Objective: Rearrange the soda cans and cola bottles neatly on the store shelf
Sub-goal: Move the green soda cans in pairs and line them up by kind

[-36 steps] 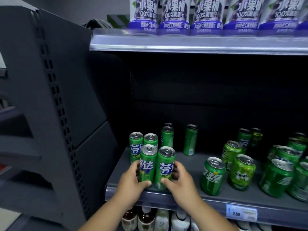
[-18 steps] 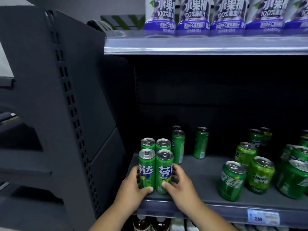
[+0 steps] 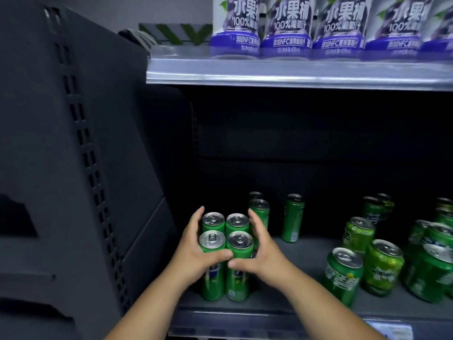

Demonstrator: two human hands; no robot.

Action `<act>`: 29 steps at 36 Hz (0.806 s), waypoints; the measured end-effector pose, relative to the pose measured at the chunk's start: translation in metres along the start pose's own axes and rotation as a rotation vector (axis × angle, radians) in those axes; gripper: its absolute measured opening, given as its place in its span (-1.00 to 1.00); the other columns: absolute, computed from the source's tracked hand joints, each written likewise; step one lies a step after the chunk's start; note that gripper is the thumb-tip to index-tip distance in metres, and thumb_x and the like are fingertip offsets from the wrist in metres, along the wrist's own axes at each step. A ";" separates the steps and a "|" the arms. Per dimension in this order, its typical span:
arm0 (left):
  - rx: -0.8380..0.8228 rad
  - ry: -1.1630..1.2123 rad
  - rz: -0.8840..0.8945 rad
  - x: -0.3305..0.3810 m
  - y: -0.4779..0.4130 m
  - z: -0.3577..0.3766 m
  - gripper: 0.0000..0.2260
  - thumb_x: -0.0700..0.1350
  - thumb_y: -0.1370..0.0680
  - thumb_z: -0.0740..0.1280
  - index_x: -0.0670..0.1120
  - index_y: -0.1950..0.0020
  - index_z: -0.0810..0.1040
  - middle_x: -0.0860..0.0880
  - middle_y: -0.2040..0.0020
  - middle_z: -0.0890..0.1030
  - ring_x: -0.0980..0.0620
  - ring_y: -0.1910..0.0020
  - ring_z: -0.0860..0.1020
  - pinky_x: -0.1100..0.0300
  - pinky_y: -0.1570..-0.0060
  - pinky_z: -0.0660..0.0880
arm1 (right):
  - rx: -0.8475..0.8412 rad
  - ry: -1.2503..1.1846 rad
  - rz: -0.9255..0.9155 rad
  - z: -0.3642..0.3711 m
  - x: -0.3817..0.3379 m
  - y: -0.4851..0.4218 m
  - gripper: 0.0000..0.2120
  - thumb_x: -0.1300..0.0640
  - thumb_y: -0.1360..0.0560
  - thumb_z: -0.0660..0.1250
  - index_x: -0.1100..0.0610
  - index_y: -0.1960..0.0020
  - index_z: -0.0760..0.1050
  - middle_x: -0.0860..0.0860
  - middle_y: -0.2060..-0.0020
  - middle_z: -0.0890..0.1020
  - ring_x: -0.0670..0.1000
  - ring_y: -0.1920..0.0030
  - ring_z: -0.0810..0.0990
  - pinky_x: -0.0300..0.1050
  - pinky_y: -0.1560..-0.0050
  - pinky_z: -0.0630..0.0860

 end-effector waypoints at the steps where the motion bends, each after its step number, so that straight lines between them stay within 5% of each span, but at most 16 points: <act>1: -0.008 -0.023 0.012 0.003 -0.004 0.000 0.02 0.24 -0.05 0.64 0.38 -0.41 0.20 0.24 -0.42 0.32 0.34 -0.35 0.38 0.21 -0.32 0.40 | -0.012 0.030 -0.004 -0.001 -0.003 -0.003 0.20 -0.06 -0.15 0.71 -0.40 -0.52 -0.01 -0.28 -0.47 0.28 -0.34 -0.42 0.34 -0.18 -0.42 0.39; 4: -0.030 -0.102 0.044 0.009 -0.015 -0.001 -0.07 0.36 -0.10 0.58 0.37 -0.41 0.29 0.09 -0.51 0.28 0.15 -0.47 0.31 -0.01 -0.45 0.31 | -0.070 0.083 -0.006 -0.004 -0.012 -0.010 0.24 -0.15 -0.12 0.69 -0.41 -0.53 -0.06 -0.18 -0.57 0.13 -0.18 -0.53 0.21 -0.01 -0.52 0.29; 8: -0.106 -0.158 -0.002 0.019 -0.017 0.001 -0.12 0.54 -0.06 0.43 0.36 -0.34 0.35 0.05 -0.58 0.15 0.21 -0.51 0.14 0.21 -0.42 0.13 | -0.130 0.115 -0.016 -0.006 -0.017 -0.016 0.16 -0.20 -0.14 0.64 -0.29 -0.57 0.06 -0.15 -0.60 0.01 -0.14 -0.59 0.02 -0.04 -0.58 0.14; 13: -0.108 -0.168 -0.081 0.019 -0.017 0.002 -0.27 0.49 -0.10 0.43 0.29 -0.23 0.50 -0.05 -0.58 0.16 0.20 -0.55 -0.01 0.15 -0.43 0.07 | -0.140 0.081 0.021 -0.002 -0.008 -0.019 0.11 -0.36 -0.04 0.63 -0.29 -0.48 0.20 -0.18 -0.53 0.21 -0.15 -0.51 0.27 0.00 -0.52 0.29; 15: -0.111 -0.166 -0.094 0.018 -0.018 0.003 -0.33 0.45 -0.15 0.45 0.28 -0.21 0.53 0.01 -0.48 0.34 0.11 -0.54 0.16 0.07 -0.48 0.16 | -0.131 0.069 0.028 -0.002 -0.006 -0.020 0.07 -0.32 -0.04 0.66 -0.35 -0.43 0.20 -0.16 -0.51 0.25 -0.13 -0.48 0.33 0.02 -0.49 0.35; 18: -0.093 -0.132 -0.094 0.014 -0.021 0.000 -0.30 0.44 -0.12 0.50 0.22 -0.19 0.56 0.09 -0.24 0.54 0.11 -0.24 0.53 -0.04 -0.31 0.45 | -0.113 0.061 0.029 -0.002 -0.005 -0.021 0.00 -0.28 -0.04 0.69 -0.42 -0.36 0.25 -0.13 -0.48 0.33 -0.11 -0.44 0.40 0.01 -0.45 0.40; 29: -0.110 -0.210 -0.071 0.014 -0.020 -0.009 -0.28 0.44 -0.02 0.54 0.28 -0.13 0.54 0.11 -0.19 0.55 0.15 -0.14 0.57 0.05 -0.20 0.53 | -0.083 0.010 0.011 -0.006 -0.006 -0.017 -0.02 -0.19 -0.03 0.71 -0.21 -0.36 0.37 -0.06 -0.34 0.51 -0.09 -0.28 0.58 -0.04 -0.29 0.55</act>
Point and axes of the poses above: each hand's wrist, its own y-axis away from the middle knuckle, its own z-axis out of the palm, x = y × z, the point moved 3 cm from there along -y, towards the middle knuckle
